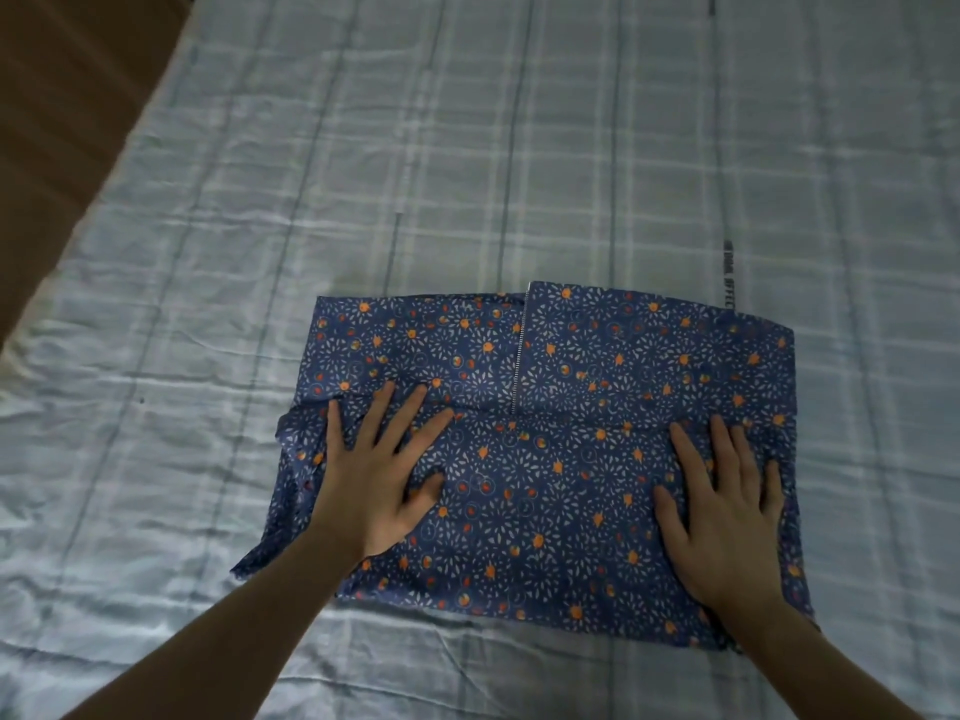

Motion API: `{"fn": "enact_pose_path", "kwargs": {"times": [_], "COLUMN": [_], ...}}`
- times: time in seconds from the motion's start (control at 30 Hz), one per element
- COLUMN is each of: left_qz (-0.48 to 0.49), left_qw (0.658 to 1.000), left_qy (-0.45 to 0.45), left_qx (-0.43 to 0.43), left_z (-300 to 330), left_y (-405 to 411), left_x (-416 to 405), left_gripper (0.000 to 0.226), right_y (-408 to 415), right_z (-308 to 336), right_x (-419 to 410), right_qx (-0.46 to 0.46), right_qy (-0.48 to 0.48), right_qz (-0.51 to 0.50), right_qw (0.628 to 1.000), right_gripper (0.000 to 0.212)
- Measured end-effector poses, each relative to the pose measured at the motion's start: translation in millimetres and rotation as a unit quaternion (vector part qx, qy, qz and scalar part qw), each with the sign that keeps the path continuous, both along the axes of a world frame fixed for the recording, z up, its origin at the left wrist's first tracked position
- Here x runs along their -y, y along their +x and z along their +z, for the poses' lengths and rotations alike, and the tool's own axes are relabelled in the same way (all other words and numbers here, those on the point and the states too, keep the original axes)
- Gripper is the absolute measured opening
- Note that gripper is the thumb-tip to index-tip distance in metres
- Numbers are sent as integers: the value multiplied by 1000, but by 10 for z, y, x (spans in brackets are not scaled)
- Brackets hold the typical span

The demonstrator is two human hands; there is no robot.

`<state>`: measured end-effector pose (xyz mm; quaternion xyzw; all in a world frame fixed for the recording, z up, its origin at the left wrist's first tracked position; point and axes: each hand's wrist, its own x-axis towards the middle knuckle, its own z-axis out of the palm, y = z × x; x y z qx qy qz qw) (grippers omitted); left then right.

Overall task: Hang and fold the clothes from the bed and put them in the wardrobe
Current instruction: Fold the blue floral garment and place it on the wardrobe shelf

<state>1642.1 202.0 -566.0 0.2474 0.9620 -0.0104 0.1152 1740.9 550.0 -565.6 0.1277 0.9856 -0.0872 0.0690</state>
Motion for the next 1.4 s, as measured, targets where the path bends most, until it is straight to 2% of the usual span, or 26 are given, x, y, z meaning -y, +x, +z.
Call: {"fn": "enact_pose_path", "kwargs": {"times": [0.23,0.33,0.43,0.53,0.63,0.7,0.77,0.83,0.93,1.0,1.13,1.23,1.33,1.4], "left_qz": [6,21,-12,-25,-6,-25,-42,13,139,135,135,93,-62,-118], "left_qw": [1000,996,985,995,999,997,994,993,987,991,991,993,990,989], "left_qy": [10,70,158,99,54,65,95,103,45,2,12,67,107,77], "left_qx": [4,-42,-63,-20,4,16,-10,-56,-63,-16,10,-20,-63,-46], "left_z": [21,213,308,58,-74,22,156,259,183,62,67,236,425,450], "left_y": [9,71,321,535,531,481,475,499,658,738,594,612,787,889], "left_x": [18,-122,-505,-734,-720,-717,-593,-310,199,299,234,312,472,645], "left_gripper": [61,60,56,56,56,56,56,58,60,61,61,63,64,72], "right_y": [-7,-60,-110,-88,-75,-82,1,136,396,475,394,365,541,740], "right_z": [82,355,475,189,4,96,249,352,289,162,133,377,632,653], "right_x": [11,258,850,1275,1297,1211,1015,644,58,-69,-15,-19,99,115], "right_qx": [35,-36,-75,-11,22,18,-14,-55,-35,-5,16,-7,-87,-49], "right_qy": [16,32,-9,-31,-35,-46,-39,-6,-29,-50,-47,-47,-33,1], "right_qz": [0,-11,41,53,30,70,90,36,-20,-8,-11,-6,107,178], "right_qw": [999,999,996,998,999,996,995,998,999,999,999,999,990,983], "right_gripper": [69,68,66,60,60,59,59,59,64,70,72,68,58,70]}}
